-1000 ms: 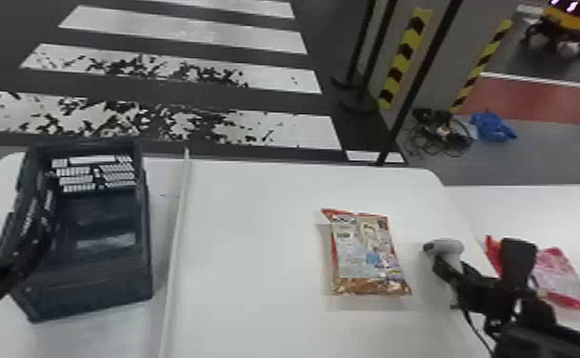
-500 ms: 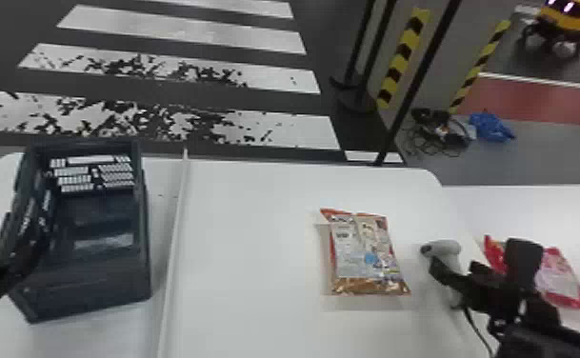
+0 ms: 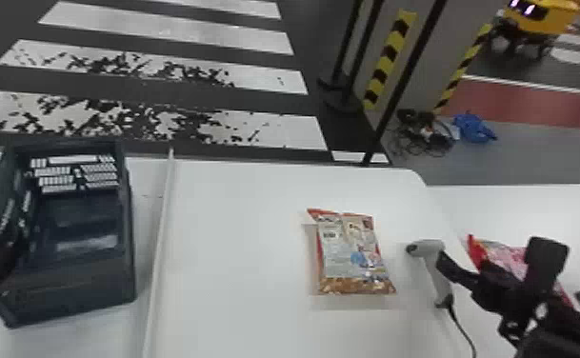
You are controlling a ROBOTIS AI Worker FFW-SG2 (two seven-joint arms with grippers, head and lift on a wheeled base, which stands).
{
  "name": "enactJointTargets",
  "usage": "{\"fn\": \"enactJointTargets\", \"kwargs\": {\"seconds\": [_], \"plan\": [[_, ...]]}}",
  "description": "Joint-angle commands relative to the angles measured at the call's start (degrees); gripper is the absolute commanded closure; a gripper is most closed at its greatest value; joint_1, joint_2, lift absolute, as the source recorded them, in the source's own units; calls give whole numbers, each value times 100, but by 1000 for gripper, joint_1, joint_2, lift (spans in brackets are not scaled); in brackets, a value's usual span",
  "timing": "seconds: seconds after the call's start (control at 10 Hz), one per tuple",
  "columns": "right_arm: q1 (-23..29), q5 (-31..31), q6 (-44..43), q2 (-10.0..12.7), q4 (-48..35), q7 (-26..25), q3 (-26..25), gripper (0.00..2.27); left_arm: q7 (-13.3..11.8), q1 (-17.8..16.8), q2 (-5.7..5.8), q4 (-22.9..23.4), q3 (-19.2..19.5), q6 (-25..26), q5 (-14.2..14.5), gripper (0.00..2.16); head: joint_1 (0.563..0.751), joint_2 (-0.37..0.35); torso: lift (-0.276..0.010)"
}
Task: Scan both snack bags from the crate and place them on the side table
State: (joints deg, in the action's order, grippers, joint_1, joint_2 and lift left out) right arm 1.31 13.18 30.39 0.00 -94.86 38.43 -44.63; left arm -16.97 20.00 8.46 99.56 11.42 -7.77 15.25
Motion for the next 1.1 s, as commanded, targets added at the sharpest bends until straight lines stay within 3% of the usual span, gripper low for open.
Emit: {"fn": "enactJointTargets", "kwargs": {"seconds": [0.0, 0.3, 0.6, 1.0], "plan": [[167, -360, 596, 5, -411, 244, 43, 117, -9, -5, -11, 11, -9, 0, -14, 140, 695, -253, -98], [484, -1019, 1598, 5, -920, 736, 139, 117, 0, 21, -11, 46, 9, 17, -14, 140, 695, -217, -98], [299, -1011, 2195, 5, -877, 1087, 227, 117, 0, 30, -2, 29, 0, 17, -5, 140, 695, -162, -98], [97, -817, 2353, 5, -376, 1149, 614, 117, 0, 30, 15, 2, 0, 0, 13, 140, 695, -119, -98]]}}
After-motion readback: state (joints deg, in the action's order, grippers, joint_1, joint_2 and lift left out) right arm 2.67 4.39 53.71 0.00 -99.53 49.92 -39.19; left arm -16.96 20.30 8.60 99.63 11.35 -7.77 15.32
